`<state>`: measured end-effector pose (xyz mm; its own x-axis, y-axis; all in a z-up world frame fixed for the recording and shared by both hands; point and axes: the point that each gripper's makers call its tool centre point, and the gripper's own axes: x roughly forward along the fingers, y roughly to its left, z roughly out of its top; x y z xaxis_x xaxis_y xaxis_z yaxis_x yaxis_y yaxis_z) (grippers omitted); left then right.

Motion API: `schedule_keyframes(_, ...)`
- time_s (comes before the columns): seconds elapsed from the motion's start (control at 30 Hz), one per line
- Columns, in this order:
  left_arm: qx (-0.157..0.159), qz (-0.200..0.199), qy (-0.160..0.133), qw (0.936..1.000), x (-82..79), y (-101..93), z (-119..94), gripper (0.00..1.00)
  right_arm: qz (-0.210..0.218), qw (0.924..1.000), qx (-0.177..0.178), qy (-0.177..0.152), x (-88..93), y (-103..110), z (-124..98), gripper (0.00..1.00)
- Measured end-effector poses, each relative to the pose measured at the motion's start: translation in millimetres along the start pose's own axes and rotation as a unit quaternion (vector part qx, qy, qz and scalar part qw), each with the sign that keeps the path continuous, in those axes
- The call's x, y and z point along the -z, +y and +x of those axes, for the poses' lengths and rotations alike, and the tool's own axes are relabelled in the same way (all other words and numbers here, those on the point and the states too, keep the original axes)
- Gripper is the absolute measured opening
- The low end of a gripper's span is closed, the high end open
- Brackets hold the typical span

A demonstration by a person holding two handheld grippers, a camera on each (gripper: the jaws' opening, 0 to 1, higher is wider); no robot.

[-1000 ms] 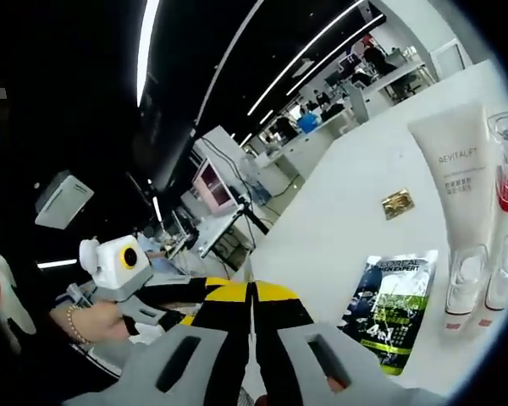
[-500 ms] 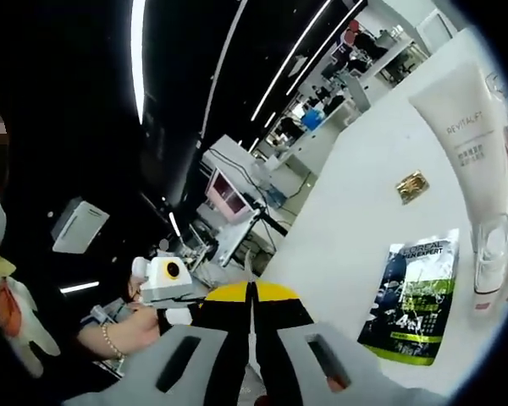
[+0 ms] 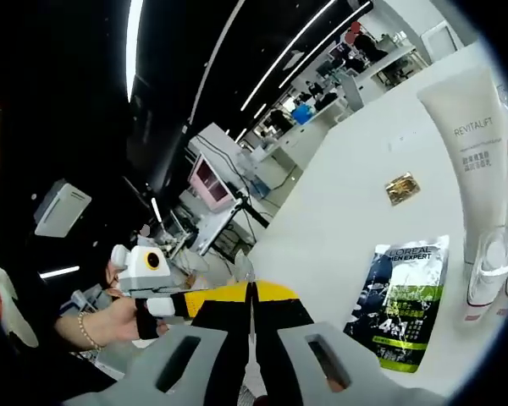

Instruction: Arrange the skincare products in the storage area until every visible bottle or jar stands upright without overlapping.

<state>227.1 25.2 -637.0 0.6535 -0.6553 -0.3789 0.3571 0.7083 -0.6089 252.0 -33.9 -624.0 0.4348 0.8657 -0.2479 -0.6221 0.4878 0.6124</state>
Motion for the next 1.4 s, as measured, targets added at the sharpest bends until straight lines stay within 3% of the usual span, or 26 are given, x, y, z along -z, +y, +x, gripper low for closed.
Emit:
schedule_keyframes(0.17,-0.022,-0.014,0.015,0.9996,9.2,9.9,-1,0.02,-0.053,0.9976,0.031,0.032,12.5,-4,10,0.01)
schedule_keyframes(0.27,-0.034,-0.024,0.022,0.9989,16.6,16.6,-1,0.02,-0.097,0.9931,0.044,0.049,17.9,-8,17,0.01)
schedule_keyframes(0.57,-0.061,-0.032,0.051,0.9963,39.7,29.6,2,0.02,-0.169,0.9779,0.085,0.090,42.0,-25,31,0.01)
schedule_keyframes(0.83,-0.075,-0.033,0.067,0.9943,49.7,42.8,6,0.02,-0.201,0.9689,0.093,0.111,50.5,-37,39,0.01)
schedule_keyframes(1.17,-0.098,-0.015,0.096,0.9904,60.7,69.7,20,0.02,-0.245,0.9517,0.099,0.156,69.6,-57,60,0.01)
schedule_keyframes(1.4,-0.112,0.014,0.118,0.9866,65.6,82.2,31,0.02,-0.260,0.9425,0.107,0.180,79.9,-73,70,0.01)
